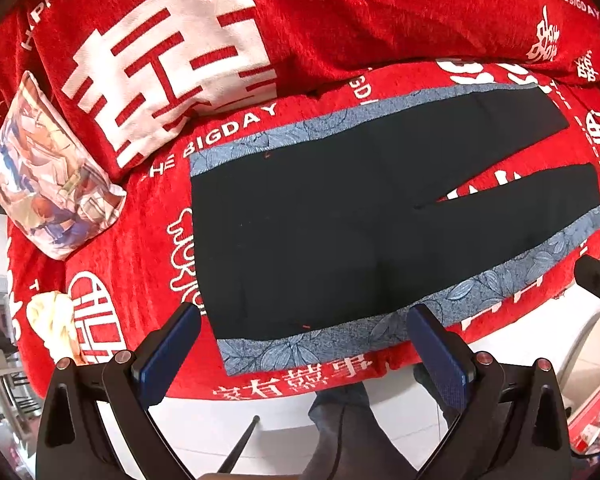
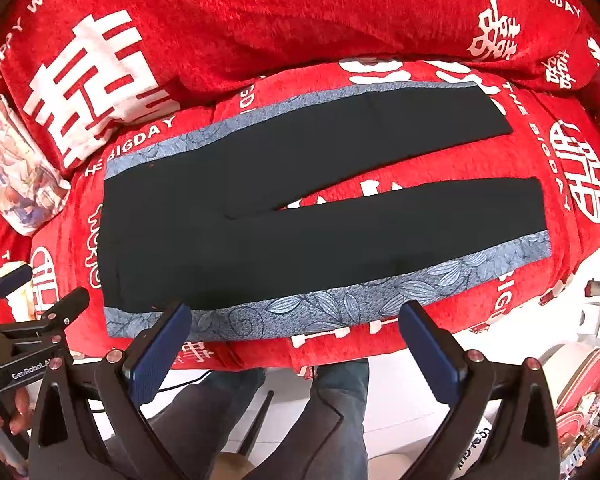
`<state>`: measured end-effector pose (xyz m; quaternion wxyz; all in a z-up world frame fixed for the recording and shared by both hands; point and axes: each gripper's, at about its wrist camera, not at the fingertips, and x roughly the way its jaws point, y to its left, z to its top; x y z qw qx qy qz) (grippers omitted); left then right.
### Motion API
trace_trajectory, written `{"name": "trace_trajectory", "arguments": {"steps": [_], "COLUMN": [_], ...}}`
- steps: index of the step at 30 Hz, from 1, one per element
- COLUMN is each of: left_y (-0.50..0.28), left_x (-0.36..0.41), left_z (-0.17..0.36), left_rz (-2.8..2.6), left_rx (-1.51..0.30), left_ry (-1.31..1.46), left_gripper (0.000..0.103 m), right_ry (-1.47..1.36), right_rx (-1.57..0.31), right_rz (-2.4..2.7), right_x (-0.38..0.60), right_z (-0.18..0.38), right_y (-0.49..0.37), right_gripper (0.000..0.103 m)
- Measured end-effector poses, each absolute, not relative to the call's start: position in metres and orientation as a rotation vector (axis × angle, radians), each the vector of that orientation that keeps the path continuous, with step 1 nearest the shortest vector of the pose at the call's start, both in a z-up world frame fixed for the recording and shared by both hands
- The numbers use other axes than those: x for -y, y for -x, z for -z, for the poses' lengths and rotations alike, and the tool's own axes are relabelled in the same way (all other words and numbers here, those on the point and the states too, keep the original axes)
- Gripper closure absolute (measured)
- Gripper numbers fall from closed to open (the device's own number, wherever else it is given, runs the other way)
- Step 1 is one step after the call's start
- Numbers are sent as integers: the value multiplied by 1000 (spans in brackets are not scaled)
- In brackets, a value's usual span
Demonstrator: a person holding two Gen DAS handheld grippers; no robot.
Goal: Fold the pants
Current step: 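Move both grippers toward the waistband edge of the black trousers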
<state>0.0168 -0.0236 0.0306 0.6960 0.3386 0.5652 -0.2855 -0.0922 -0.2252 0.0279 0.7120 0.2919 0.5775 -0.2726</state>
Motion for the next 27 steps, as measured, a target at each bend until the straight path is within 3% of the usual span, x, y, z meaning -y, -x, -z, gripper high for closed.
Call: {"name": "trace_trajectory", "arguments": {"steps": [27], "left_y": [-22], "left_x": [21], "left_z": [-33], "left_rz": [593], "left_rx": [-1244], "left_ry": [-728], "left_gripper": [0], "right_ry": [-585], "right_rx": [-1308], "right_rz": [632], "right_x": [225], "right_z": [-34], "right_y": [89], "right_gripper": [0]}}
